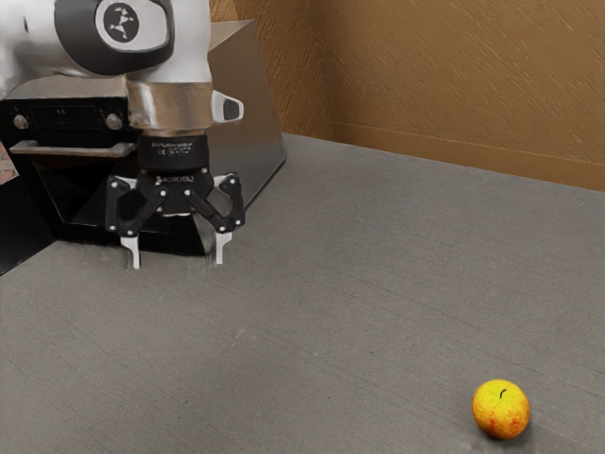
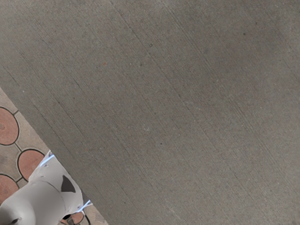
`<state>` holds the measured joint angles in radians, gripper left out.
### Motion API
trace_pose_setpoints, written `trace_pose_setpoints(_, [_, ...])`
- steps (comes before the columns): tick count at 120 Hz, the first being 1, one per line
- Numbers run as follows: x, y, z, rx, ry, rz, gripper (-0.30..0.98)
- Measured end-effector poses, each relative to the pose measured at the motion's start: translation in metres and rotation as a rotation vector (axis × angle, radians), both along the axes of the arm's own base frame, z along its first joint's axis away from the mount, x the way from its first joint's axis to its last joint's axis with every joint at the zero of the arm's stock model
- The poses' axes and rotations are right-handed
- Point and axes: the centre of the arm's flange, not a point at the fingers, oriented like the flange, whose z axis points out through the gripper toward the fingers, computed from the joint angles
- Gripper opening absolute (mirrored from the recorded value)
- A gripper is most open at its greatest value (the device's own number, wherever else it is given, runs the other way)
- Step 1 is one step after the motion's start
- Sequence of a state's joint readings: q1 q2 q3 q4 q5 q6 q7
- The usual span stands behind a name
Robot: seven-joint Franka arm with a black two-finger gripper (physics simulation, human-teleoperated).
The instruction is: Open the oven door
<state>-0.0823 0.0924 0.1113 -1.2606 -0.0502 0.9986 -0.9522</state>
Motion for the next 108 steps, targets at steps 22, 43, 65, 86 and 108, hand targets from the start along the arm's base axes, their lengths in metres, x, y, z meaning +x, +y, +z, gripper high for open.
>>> trace_pose_setpoints(22, [0.016, 0.001, 0.015, 0.106, -0.162, 0.355, 0.69])
trace_pose_setpoints(43, [0.026, 0.095, 0.022, 0.319, -0.274, 0.766, 0.69])
trace_pose_setpoints(65, [-0.012, 0.291, 0.025, 0.323, -0.392, 1.233, 0.69])
trace_pose_setpoints(86, [0.003, 0.323, 0.019, 0.267, -0.516, 1.284, 0.69])
trace_pose_setpoints(108, [0.006, 0.349, 0.019, 0.173, -0.634, 1.251, 0.69])
